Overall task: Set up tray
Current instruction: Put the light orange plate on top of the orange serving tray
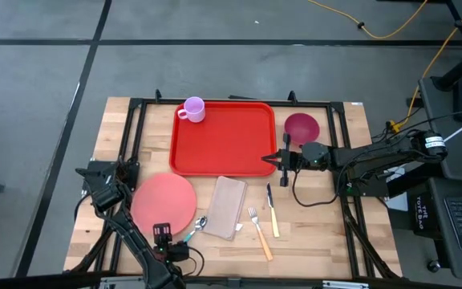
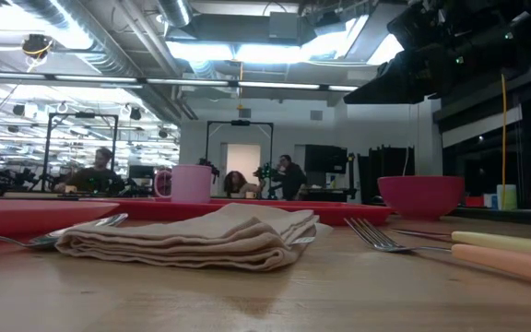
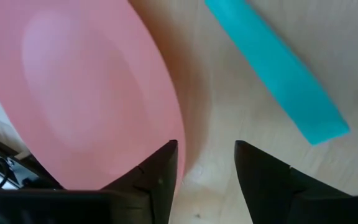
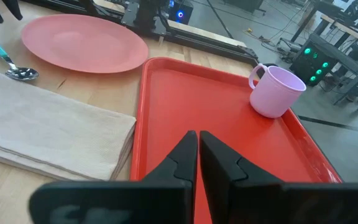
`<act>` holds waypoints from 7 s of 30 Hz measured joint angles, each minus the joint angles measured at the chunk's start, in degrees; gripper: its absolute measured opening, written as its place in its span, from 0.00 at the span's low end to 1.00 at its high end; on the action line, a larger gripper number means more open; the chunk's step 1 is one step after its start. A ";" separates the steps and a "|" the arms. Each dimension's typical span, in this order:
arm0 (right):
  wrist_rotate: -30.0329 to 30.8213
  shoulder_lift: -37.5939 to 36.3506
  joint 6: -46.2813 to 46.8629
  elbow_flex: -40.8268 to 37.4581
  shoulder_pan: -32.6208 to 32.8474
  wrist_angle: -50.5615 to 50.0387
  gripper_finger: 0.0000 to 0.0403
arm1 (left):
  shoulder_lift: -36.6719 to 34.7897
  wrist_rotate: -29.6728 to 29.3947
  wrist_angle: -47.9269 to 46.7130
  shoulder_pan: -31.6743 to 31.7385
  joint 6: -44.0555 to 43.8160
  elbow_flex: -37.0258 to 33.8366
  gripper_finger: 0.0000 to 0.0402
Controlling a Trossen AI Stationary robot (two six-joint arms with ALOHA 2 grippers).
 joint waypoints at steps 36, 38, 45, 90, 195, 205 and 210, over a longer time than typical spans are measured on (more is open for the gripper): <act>0.00 0.00 -0.02 0.00 0.00 0.46 0.06 | 6.23 -3.87 -3.58 -0.98 -9.60 0.02 0.33; 0.00 0.01 -0.02 0.00 0.01 0.50 0.06 | 6.23 -3.97 -3.86 -1.07 -9.62 0.02 0.33; -0.02 0.00 -0.02 0.00 0.02 1.36 0.06 | 6.40 -3.88 -4.52 -1.33 -10.71 -0.04 0.32; -0.02 0.00 0.09 0.00 0.00 1.31 0.06 | 5.96 -8.07 -5.46 -3.86 -11.08 9.42 0.01; 0.00 0.01 2.93 0.00 0.01 -0.35 0.06 | -27.02 -48.61 15.72 18.71 35.96 -43.22 0.01; -0.02 0.02 2.80 0.00 0.00 -0.44 0.06 | -27.02 -48.17 24.77 23.11 41.73 -48.46 0.01; -0.02 0.02 2.78 0.00 0.01 -0.44 0.06 | -26.99 -47.51 34.43 26.00 46.61 -51.87 0.01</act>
